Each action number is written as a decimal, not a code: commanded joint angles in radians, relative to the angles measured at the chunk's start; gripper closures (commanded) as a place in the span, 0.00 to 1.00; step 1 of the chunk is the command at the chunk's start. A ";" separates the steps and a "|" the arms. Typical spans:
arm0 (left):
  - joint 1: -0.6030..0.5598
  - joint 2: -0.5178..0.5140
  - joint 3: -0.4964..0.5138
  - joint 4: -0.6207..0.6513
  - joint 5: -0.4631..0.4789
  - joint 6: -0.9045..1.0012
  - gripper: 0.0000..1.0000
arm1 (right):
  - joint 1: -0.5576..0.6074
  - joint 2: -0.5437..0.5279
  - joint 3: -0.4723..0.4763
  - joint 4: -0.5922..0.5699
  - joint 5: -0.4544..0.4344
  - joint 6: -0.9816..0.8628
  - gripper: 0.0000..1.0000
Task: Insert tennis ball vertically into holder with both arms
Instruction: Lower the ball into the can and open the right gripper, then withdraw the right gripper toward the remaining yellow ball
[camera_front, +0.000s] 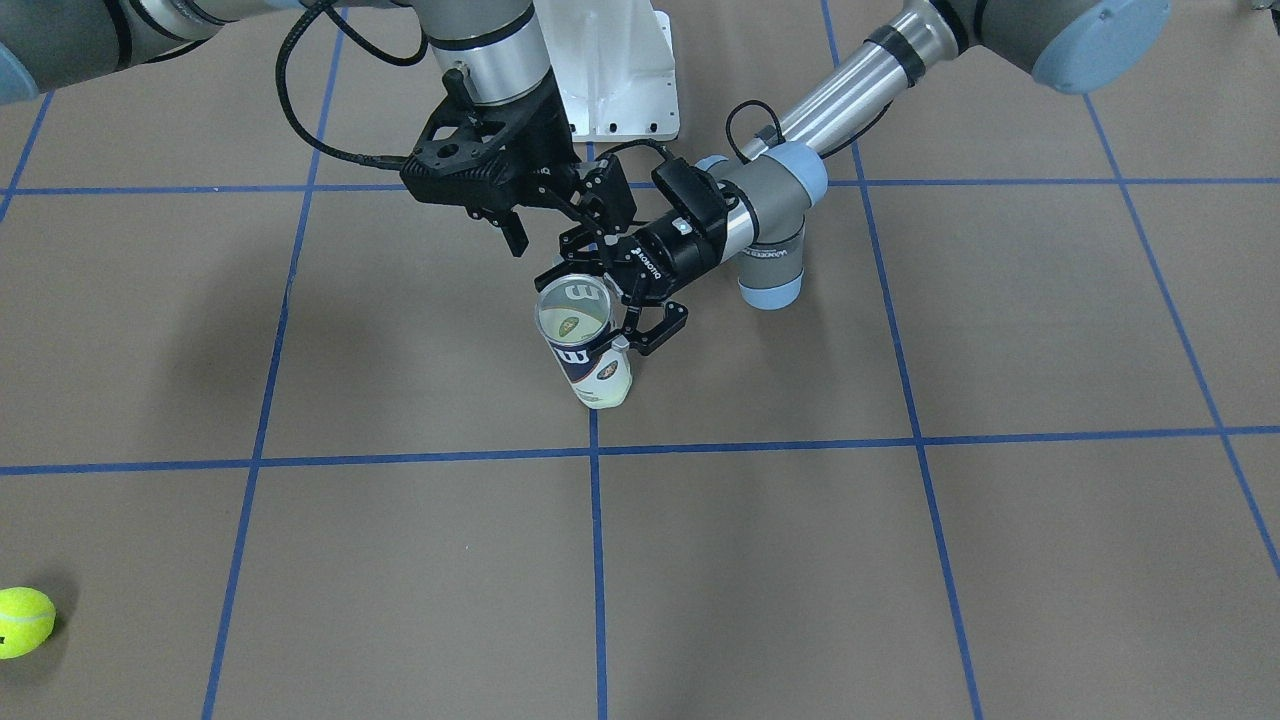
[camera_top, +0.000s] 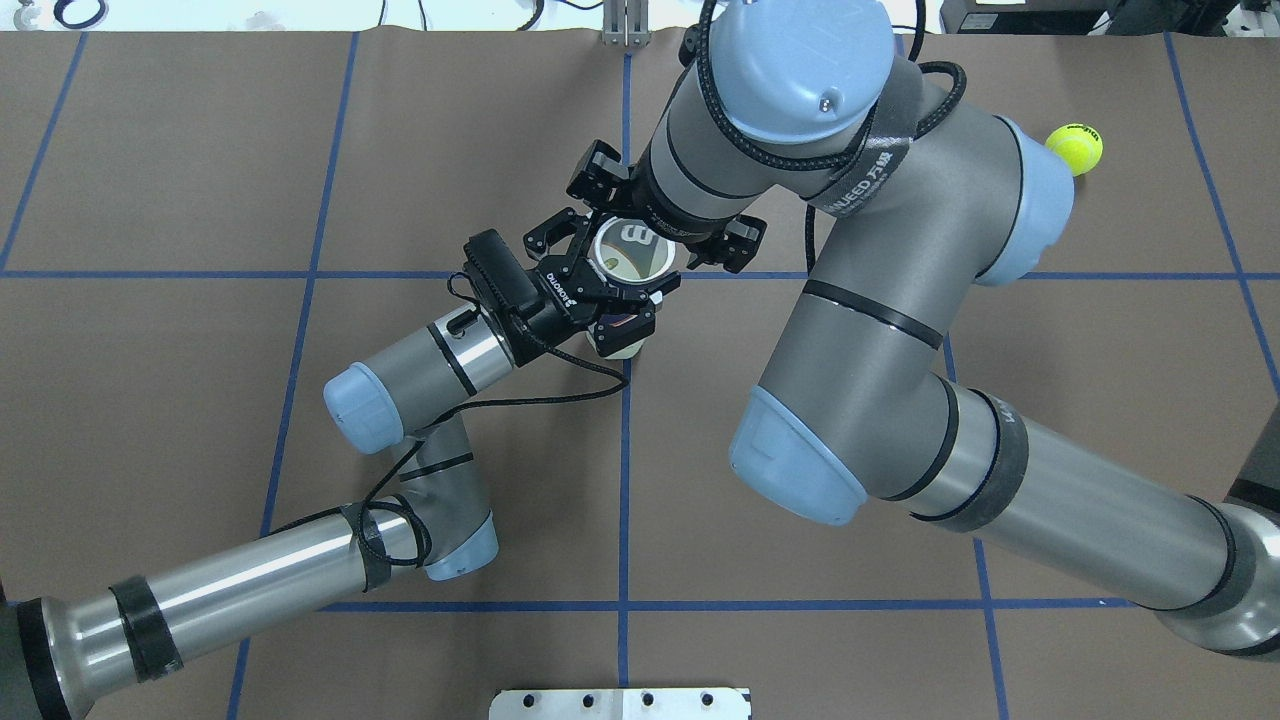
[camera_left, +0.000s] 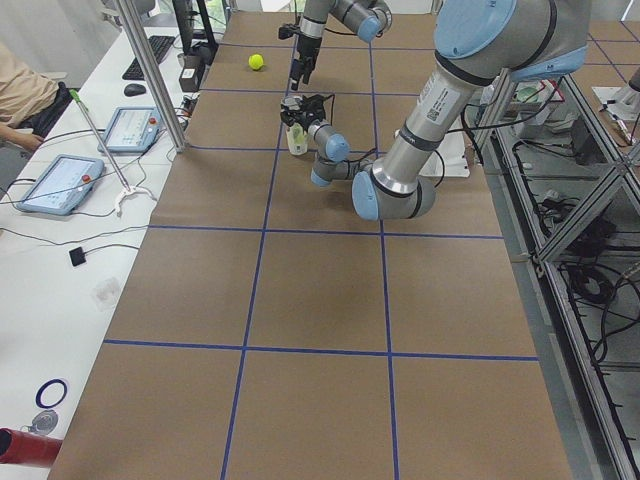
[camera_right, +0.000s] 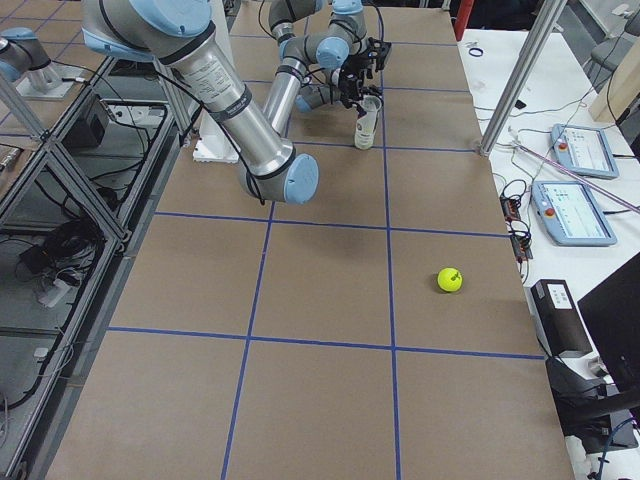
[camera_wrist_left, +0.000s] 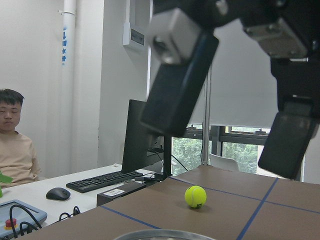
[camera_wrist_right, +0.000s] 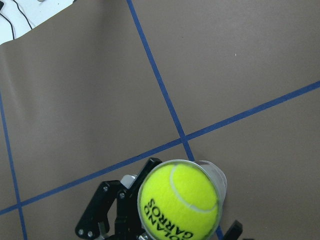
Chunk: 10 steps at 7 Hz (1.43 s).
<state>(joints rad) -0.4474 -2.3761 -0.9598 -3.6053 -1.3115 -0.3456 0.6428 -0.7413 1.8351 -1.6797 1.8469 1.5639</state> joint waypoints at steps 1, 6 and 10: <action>-0.002 0.000 0.001 0.000 0.000 0.000 0.04 | 0.001 -0.003 0.001 0.000 0.000 -0.021 0.01; -0.028 0.006 0.001 0.002 -0.002 0.003 0.04 | 0.034 -0.036 0.013 0.000 0.011 -0.146 0.01; -0.022 0.017 0.000 0.027 -0.026 0.005 0.04 | 0.107 -0.118 0.067 0.002 0.064 -0.244 0.01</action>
<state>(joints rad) -0.4713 -2.3660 -0.9581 -3.5837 -1.3203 -0.3416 0.7235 -0.8441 1.8962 -1.6782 1.8821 1.3448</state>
